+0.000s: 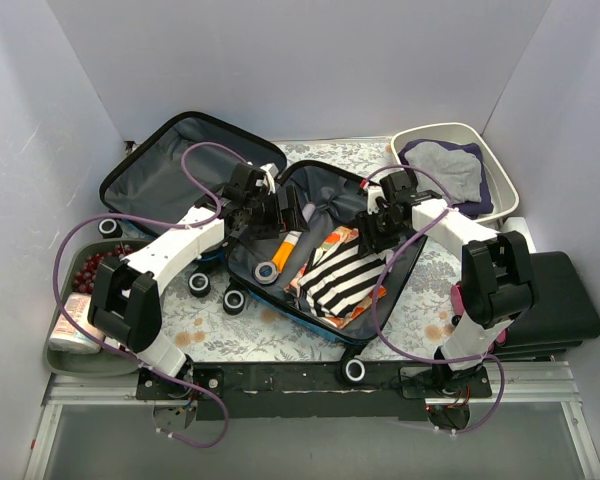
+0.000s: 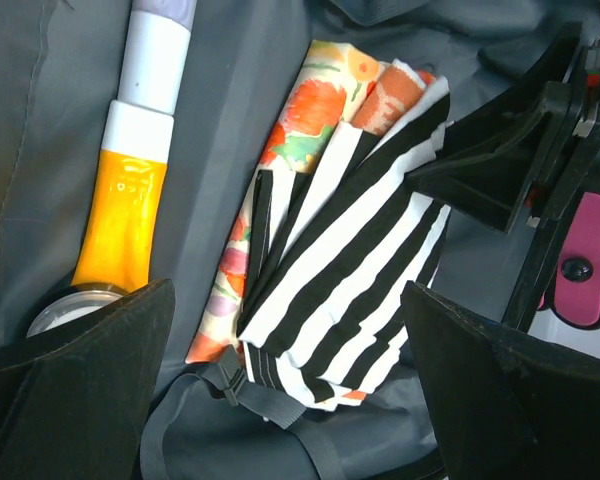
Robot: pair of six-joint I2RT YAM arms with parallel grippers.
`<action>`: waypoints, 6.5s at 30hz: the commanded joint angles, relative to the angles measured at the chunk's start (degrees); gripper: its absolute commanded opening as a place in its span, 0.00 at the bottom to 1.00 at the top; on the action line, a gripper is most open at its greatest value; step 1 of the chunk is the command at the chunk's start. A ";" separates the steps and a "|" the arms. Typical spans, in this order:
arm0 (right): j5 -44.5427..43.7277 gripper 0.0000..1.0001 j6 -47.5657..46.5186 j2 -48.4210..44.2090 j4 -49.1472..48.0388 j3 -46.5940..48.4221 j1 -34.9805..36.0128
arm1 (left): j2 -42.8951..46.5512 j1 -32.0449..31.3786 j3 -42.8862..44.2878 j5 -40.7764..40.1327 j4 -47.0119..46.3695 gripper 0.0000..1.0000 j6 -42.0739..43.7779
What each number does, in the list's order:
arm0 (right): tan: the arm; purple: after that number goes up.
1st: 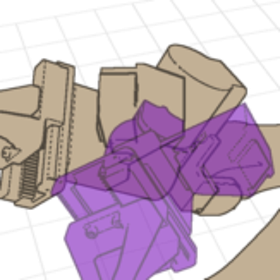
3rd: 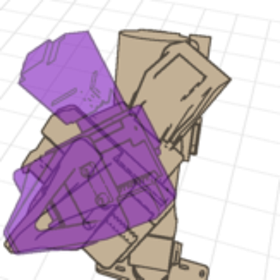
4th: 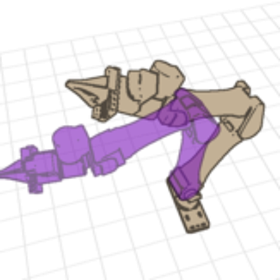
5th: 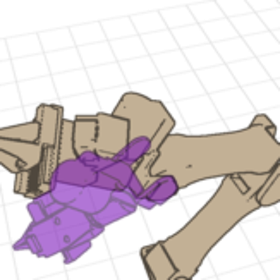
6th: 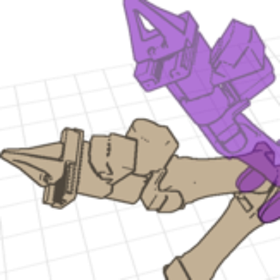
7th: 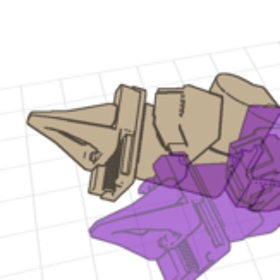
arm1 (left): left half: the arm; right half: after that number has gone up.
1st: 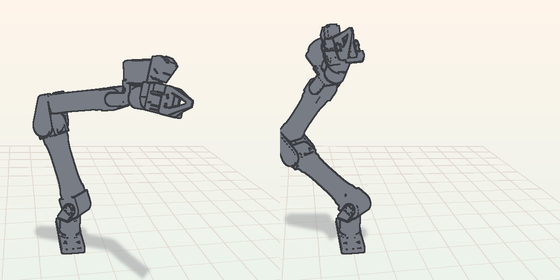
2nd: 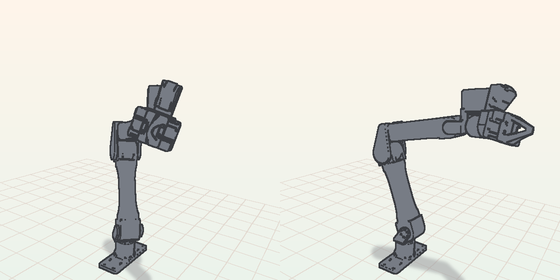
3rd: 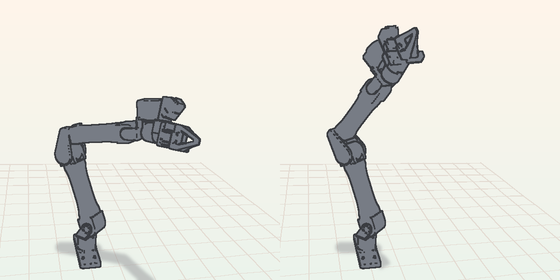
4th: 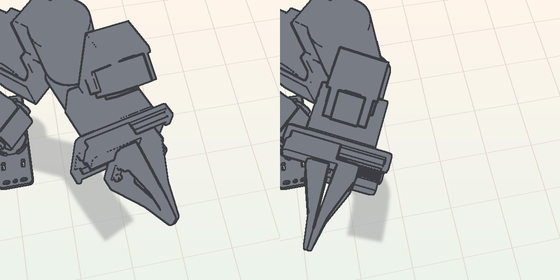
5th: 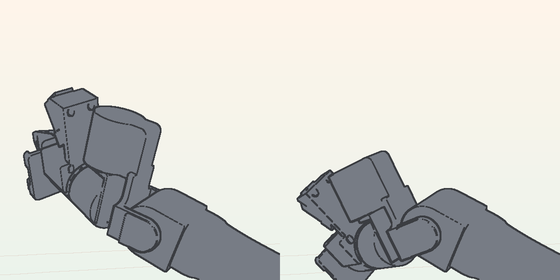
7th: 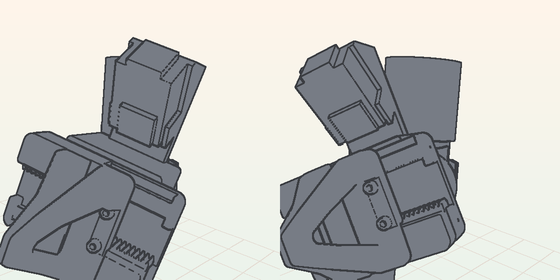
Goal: Open, take out, and arrange the luggage
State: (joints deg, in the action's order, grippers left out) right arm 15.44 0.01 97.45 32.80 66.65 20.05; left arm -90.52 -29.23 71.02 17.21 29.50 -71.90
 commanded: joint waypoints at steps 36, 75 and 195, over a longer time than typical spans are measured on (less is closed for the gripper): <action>21.47 0.01 -6.86 -8.33 -2.12 1.20 4.29 | -15.20 -3.72 -1.33 38.33 -21.50 0.98 25.41; 36.32 0.94 -23.38 -9.92 0.07 0.66 -3.62 | -10.47 -6.36 -5.19 40.71 -19.39 0.00 37.27; -9.29 0.68 -8.62 -5.43 -12.84 2.17 -0.10 | -11.25 -10.23 1.66 -0.51 0.12 0.78 -19.77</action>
State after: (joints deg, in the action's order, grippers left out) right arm 3.99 -7.94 90.19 23.79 66.13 19.88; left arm -100.77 -39.18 70.08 19.62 29.34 -88.38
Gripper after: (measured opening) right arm 0.694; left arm 0.805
